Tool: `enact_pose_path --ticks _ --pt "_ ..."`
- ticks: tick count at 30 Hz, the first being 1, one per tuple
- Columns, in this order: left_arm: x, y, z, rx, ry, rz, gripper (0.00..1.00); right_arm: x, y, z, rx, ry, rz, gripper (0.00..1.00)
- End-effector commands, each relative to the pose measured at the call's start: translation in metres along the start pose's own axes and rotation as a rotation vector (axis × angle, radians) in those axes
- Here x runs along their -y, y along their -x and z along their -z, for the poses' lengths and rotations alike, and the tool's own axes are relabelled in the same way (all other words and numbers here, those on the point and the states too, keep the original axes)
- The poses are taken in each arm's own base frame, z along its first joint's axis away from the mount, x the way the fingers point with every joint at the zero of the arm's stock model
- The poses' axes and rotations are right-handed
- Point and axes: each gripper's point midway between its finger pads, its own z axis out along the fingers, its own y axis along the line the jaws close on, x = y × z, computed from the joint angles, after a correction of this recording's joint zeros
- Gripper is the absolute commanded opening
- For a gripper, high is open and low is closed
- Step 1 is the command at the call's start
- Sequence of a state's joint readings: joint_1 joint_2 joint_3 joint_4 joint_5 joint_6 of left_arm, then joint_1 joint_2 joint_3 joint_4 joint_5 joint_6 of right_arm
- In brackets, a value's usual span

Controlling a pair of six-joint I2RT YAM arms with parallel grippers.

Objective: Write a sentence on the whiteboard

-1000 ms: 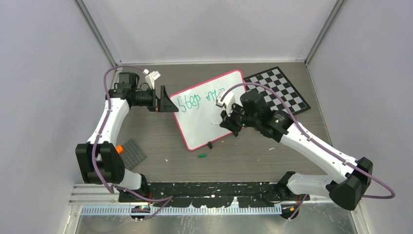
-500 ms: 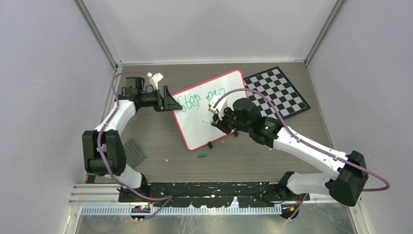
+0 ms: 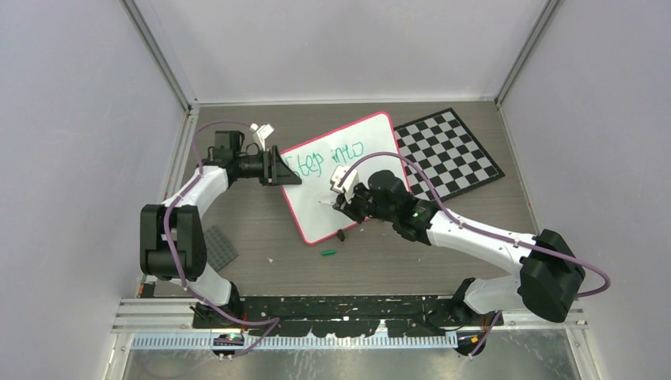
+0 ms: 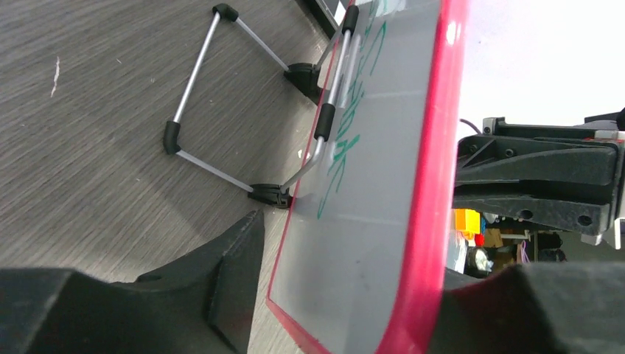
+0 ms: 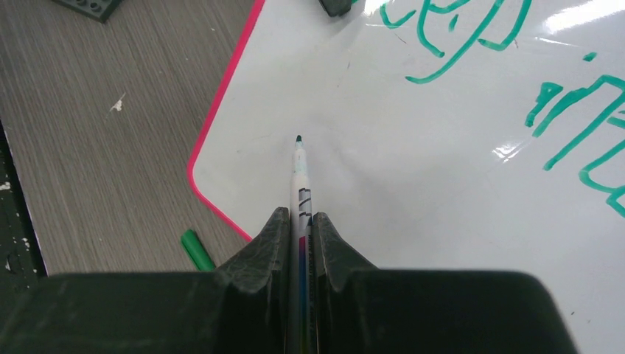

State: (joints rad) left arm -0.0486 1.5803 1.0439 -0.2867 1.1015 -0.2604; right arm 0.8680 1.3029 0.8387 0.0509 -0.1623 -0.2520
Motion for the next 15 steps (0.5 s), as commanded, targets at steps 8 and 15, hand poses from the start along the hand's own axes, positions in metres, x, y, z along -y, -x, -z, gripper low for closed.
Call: enact_pose_path --ticks 8,15 --pt "0.011 -0.001 0.003 0.016 -0.026 -0.063 0.22 -0.015 0.031 -0.002 0.115 0.037 0.002 0.00" --pt "0.009 -0.001 0.003 0.007 -0.022 -0.073 0.04 -0.015 0.032 -0.004 0.102 0.022 0.015 0.00"
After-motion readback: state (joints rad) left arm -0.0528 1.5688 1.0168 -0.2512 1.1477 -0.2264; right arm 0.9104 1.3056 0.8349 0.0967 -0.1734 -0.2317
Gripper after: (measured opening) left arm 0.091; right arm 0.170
